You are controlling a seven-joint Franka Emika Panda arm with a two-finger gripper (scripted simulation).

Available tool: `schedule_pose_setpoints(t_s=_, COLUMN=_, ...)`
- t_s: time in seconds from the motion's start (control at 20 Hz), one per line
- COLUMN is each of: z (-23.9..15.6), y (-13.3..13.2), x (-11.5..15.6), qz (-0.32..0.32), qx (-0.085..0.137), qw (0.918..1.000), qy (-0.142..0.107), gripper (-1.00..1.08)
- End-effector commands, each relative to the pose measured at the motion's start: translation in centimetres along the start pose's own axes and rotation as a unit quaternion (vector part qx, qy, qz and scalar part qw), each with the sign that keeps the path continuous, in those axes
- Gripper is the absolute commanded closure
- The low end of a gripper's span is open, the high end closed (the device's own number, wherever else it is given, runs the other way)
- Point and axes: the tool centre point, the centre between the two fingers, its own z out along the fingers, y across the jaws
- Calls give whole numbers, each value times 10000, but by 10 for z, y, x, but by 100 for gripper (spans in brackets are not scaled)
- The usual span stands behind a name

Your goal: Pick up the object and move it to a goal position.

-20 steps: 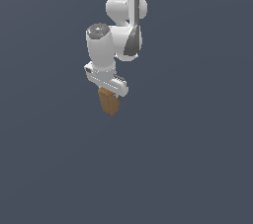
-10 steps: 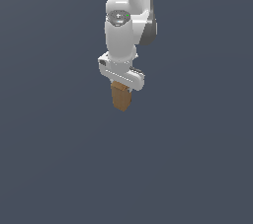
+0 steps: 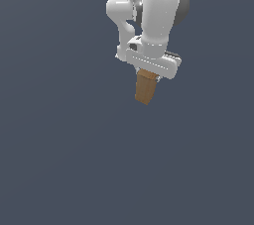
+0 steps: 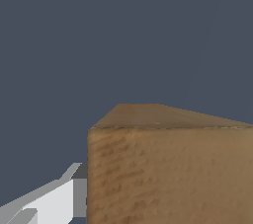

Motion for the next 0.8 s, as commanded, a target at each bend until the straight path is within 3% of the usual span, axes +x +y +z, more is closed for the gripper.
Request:
schedule_pose_setpoints(t_s=0.0, z=-20, y=-25, x=-14, qz=4, qx=26, qw=10000, qy=32, gripper=108)
schedule_pose_setpoints(t_s=0.4, z=-57, y=-80, x=-46, qz=4, qx=37, qw=10000, qy=24, gripper=108)
schedule_pose_setpoints(t_s=0.75, z=-68, y=-97, x=-54, qz=4, qx=39, qw=10000, qy=22, gripper=108)
